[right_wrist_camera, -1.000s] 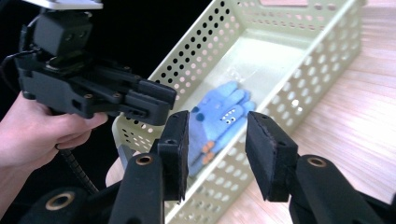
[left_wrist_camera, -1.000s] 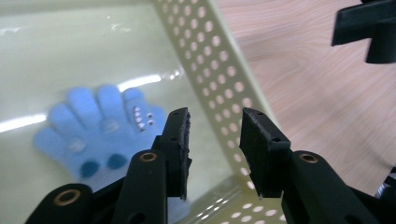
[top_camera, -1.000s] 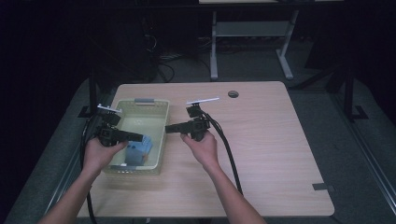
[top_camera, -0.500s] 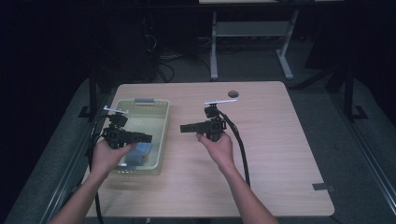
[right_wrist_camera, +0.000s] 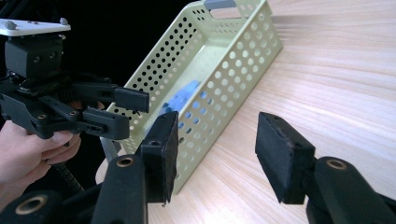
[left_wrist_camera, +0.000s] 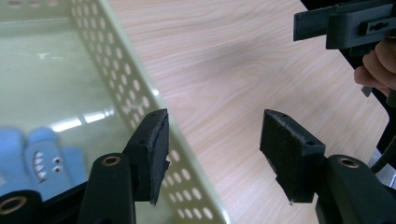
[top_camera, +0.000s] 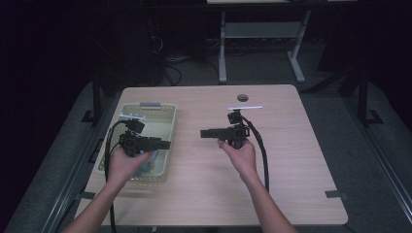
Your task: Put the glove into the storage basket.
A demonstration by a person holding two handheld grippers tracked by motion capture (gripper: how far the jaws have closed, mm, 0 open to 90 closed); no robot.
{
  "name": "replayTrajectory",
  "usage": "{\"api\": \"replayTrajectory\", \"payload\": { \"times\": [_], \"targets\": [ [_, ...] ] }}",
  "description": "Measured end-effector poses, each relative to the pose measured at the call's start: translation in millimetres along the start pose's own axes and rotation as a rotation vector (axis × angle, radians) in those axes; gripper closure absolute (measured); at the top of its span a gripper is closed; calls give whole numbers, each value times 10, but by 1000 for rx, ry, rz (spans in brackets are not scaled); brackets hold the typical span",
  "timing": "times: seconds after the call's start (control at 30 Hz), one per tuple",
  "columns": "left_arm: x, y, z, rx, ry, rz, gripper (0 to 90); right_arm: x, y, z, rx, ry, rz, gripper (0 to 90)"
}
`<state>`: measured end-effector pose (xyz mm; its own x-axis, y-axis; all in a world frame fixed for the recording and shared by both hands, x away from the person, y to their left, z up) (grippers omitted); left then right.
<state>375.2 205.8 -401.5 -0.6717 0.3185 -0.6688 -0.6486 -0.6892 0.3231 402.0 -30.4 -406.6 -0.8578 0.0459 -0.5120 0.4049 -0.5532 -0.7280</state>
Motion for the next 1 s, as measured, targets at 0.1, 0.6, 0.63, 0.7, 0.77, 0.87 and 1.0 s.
{"api": "replayTrajectory", "payload": {
  "times": [0.1, 0.6, 0.63, 0.7, 0.77, 0.87, 1.0],
  "targets": [
    [-29, 74, -48, 2, 2, -14, 414, 10, 49, 45, 1, 10, -5, 483],
    [-116, 452, -293, 56, 28, -38, 389, 89, 310, 442, 14, 43, -32, 459],
    [-116, 481, -311, 62, 27, -39, 387, 92, 323, 465, 15, 45, -33, 457],
    [-111, 539, -353, 64, 21, -48, 381, 96, 357, 510, 21, 48, -30, 451],
    [-110, 591, -382, 72, 21, -49, 376, 105, 386, 559, 24, 50, -35, 450],
    [-111, 659, -419, 79, 23, -59, 371, 125, 432, 626, 27, 54, -43, 449],
    [-102, 756, -485, 83, 22, -74, 362, 168, 497, 714, 35, 60, -47, 449]
  ]
}}
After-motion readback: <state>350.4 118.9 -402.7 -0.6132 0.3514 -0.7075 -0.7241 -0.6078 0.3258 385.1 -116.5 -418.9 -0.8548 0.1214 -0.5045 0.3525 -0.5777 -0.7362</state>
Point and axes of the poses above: each handheld gripper's, and its own axes: z roughly backward along the jaws, x roughly out of its underside, y roughly to its right, the point moved 6 cm from there along -z, roughly forward along the jaws, and after that the axes turned 8 degrees about -z, right-handed, at the moved point
